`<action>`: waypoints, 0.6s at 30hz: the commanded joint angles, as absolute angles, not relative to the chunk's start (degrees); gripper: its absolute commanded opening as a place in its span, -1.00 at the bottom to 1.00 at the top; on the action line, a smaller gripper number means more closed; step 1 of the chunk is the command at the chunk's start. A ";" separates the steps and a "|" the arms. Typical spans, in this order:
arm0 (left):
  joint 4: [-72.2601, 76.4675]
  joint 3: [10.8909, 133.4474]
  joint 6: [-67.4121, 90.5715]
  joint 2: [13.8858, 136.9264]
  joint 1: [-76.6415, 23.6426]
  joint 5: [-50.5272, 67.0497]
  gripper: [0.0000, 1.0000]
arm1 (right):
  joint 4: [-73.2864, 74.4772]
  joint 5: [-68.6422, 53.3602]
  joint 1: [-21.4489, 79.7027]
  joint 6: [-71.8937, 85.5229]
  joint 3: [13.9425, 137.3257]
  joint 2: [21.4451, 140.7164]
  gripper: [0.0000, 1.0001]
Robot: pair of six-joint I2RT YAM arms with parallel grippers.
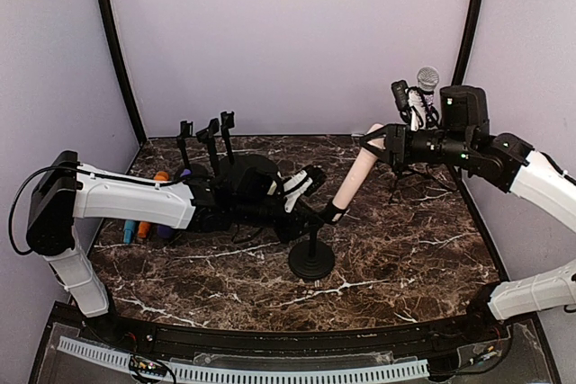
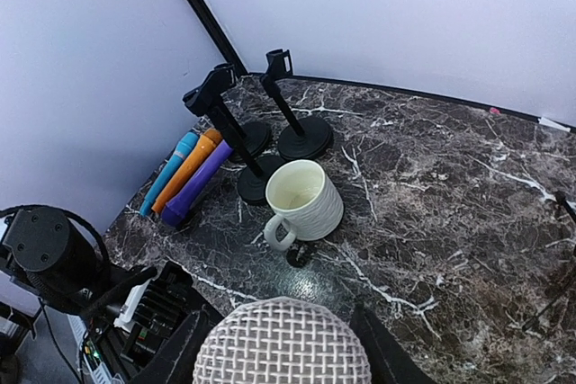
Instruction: Remove the microphone from the stand
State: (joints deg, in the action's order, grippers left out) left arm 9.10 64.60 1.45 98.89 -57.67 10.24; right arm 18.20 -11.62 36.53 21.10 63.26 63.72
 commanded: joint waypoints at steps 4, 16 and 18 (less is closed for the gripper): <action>4.19 63.68 0.39 98.21 -57.41 8.68 -1.00 | 17.18 -7.66 35.19 28.90 69.31 63.08 -0.56; 3.17 64.67 -1.33 99.67 -57.40 8.02 -1.00 | 24.54 4.14 35.16 32.34 74.17 63.46 -0.57; 3.24 65.04 -1.24 99.93 -57.40 8.20 -1.00 | 24.59 4.59 35.16 32.24 74.22 63.43 -0.57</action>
State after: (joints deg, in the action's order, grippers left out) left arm 8.97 64.66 -0.16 99.02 -57.76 9.65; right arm 27.86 -1.85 36.03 31.73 71.00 65.34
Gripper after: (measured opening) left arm 0.264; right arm 0.475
